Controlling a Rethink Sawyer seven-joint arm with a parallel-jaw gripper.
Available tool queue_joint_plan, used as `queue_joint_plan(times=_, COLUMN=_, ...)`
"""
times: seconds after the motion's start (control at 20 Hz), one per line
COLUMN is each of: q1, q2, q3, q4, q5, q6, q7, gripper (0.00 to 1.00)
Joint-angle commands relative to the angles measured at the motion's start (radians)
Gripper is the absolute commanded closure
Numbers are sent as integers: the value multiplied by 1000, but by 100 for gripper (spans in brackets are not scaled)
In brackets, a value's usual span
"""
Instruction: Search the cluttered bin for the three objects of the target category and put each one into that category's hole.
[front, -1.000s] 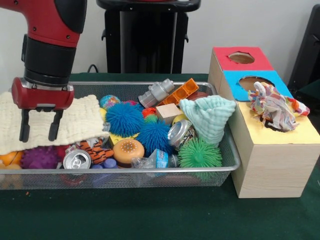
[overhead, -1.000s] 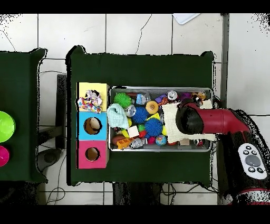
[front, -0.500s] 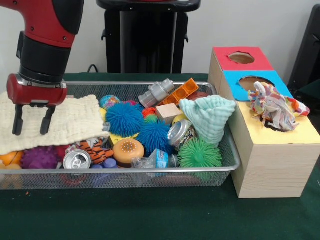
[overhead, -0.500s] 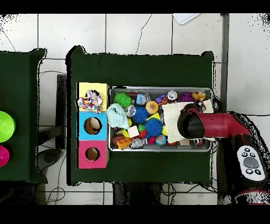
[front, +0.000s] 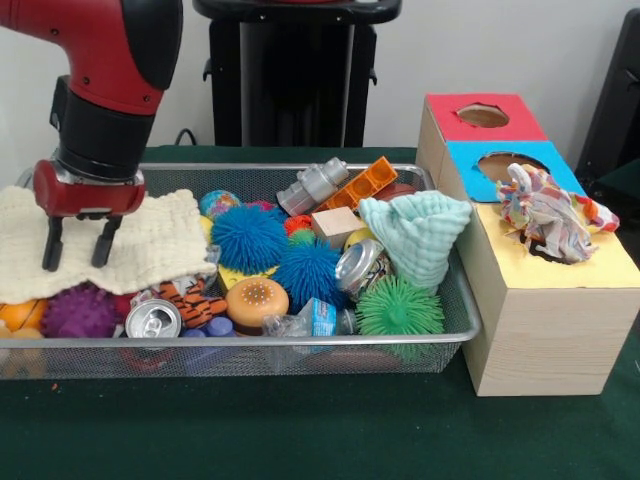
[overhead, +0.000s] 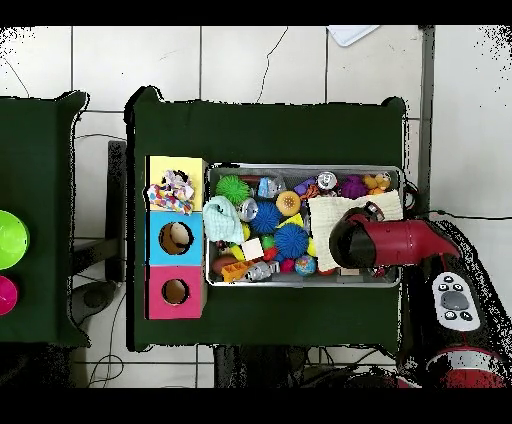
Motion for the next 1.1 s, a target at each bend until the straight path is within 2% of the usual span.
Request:
queue_joint_plan(times=0.05, q1=15, q2=132, q3=-47, q4=-10, q5=-9, q6=88, q7=132, gripper=0)
queue_joint_plan(times=0.3, q1=33, q2=152, q3=-76, q4=-16, q5=-7, q6=86, q7=145, gripper=0)
queue_joint_plan(times=0.55, q1=27, q2=146, q3=-63, q4=-8, q5=16, q6=89, q7=125, gripper=0)
queue_joint_plan(times=0.6, q1=27, q2=145, q3=-64, q4=-8, q5=21, q6=87, q7=128, gripper=100)
queue_joint_plan(times=0.75, q1=7, q2=130, q3=-43, q4=9, q5=36, q6=86, q7=105, gripper=100)
queue_joint_plan(times=1.1, q1=27, q2=58, q3=-65, q4=64, q5=67, q6=150, q7=86, gripper=100)
